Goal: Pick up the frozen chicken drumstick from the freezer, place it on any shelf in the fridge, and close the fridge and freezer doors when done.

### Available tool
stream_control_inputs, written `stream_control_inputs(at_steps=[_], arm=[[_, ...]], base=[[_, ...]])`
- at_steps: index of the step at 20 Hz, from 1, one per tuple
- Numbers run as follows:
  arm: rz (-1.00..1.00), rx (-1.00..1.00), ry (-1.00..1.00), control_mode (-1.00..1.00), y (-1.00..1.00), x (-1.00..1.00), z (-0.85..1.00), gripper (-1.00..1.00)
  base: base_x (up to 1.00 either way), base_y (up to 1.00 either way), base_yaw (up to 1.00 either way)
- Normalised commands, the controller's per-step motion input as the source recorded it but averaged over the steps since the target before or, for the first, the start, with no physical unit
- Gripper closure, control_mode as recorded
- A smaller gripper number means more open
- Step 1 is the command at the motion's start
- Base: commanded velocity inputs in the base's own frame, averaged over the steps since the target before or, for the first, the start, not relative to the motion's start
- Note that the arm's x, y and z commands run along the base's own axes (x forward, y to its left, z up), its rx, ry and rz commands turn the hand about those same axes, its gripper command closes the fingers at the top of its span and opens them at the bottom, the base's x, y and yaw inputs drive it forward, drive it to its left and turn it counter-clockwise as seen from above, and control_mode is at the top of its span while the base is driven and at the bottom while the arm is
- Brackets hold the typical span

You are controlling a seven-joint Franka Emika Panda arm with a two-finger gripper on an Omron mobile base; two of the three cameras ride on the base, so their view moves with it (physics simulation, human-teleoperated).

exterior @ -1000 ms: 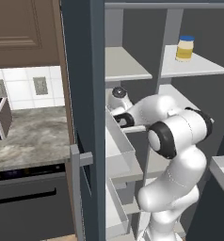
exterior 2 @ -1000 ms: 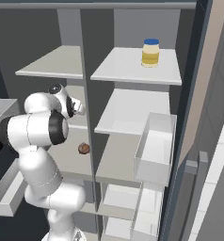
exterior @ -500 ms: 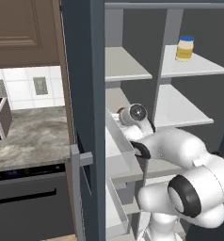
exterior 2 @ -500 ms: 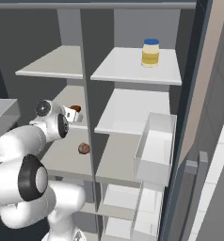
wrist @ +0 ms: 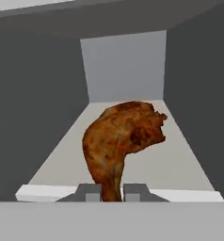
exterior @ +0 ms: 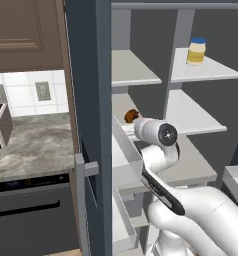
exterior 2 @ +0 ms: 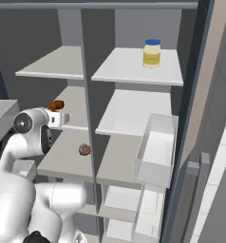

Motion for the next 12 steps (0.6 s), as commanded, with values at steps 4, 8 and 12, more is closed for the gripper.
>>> stream_control_inputs(at_steps=[4, 8, 12], arm=[[0.23, -0.06, 0.04, -1.00, 0.08, -1.00, 1.00, 1.00], [0.18, -0.07, 0.18, -1.00, 0.00, -1.00, 1.00, 1.00], [0.09, -0.08, 0.30, -1.00, -0.10, -1.00, 1.00, 1.00]], base=[[0.00, 0.00, 0.00], [0.00, 0.00, 0.00], [0.00, 0.00, 0.00]])
